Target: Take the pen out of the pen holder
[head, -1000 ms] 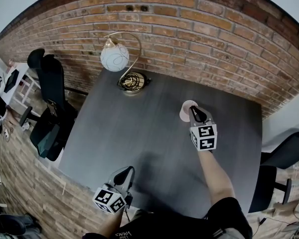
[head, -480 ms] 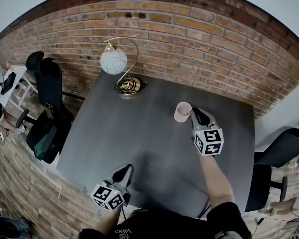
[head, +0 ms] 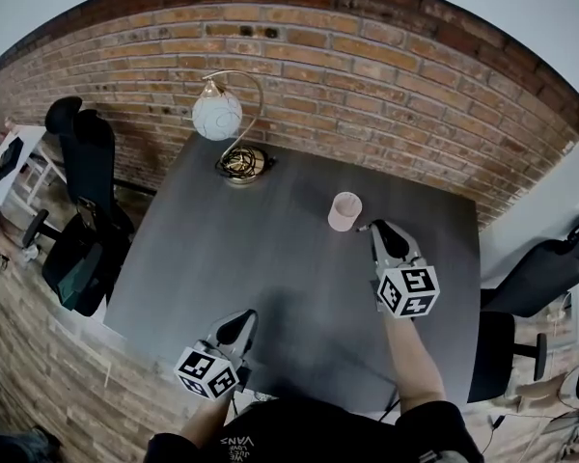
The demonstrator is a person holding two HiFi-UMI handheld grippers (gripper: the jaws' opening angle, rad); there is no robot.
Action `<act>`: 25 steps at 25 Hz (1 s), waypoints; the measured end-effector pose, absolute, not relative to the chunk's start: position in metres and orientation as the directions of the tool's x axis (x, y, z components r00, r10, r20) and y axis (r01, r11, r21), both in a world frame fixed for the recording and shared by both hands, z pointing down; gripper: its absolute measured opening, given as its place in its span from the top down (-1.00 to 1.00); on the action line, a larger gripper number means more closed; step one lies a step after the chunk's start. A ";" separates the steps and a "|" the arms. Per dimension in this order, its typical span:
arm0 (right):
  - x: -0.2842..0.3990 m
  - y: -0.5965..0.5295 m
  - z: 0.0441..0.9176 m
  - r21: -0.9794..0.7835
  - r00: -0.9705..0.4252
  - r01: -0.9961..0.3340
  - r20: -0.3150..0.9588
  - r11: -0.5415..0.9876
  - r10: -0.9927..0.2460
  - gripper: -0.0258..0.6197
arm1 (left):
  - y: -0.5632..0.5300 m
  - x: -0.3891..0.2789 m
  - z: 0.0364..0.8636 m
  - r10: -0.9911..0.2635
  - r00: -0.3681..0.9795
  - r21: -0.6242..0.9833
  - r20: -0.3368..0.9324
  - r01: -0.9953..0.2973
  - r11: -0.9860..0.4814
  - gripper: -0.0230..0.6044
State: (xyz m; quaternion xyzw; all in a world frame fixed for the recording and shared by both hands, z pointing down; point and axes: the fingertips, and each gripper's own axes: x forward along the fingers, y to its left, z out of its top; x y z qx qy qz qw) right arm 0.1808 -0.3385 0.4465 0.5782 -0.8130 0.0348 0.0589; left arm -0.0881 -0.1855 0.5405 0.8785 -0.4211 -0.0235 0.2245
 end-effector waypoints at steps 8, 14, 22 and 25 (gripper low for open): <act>0.180 -0.282 0.439 -0.074 -0.300 -0.953 0.094 0.294 -0.949 0.78 | -0.175 -0.087 0.533 -0.719 0.685 0.407 0.120 -0.694 -0.594 0.76; 0.181 -0.241 0.442 -0.122 -0.279 -0.956 0.092 0.267 -0.956 0.78 | -0.162 -0.087 0.530 -0.691 0.715 0.404 0.108 -0.667 -0.626 0.76; 0.177 -0.190 0.448 -0.165 -0.228 -0.963 0.086 0.211 -0.970 0.78 | -0.144 -0.090 0.528 -0.649 0.755 0.400 0.095 -0.626 -0.669 0.76; 0.172 -0.176 0.451 -0.181 -0.215 -0.964 0.086 0.196 -0.973 0.78 | -0.139 -0.093 0.529 -0.636 0.766 0.398 0.095 -0.614 -0.682 0.76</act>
